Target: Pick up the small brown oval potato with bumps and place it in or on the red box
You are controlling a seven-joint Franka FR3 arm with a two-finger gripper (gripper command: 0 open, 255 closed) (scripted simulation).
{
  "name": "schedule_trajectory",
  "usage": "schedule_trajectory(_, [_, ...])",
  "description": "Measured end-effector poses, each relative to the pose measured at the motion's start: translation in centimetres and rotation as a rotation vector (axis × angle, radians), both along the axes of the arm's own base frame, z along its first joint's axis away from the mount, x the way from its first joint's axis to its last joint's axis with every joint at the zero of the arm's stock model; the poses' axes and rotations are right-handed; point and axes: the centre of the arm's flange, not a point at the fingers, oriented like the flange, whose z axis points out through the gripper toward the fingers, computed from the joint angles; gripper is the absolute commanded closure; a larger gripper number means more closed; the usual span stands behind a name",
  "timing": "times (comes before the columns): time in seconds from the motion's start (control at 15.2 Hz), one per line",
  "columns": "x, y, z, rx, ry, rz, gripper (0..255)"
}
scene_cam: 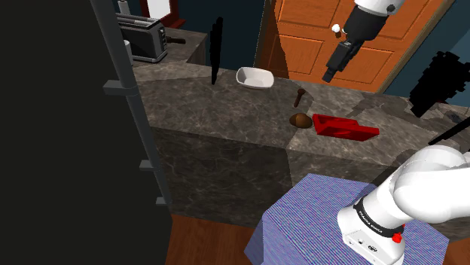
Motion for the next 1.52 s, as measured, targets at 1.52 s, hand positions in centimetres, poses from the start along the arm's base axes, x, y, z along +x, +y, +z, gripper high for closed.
schedule_trajectory(1.52, [2.7,-16.6,-23.8,0.136,-0.131,0.386,0])
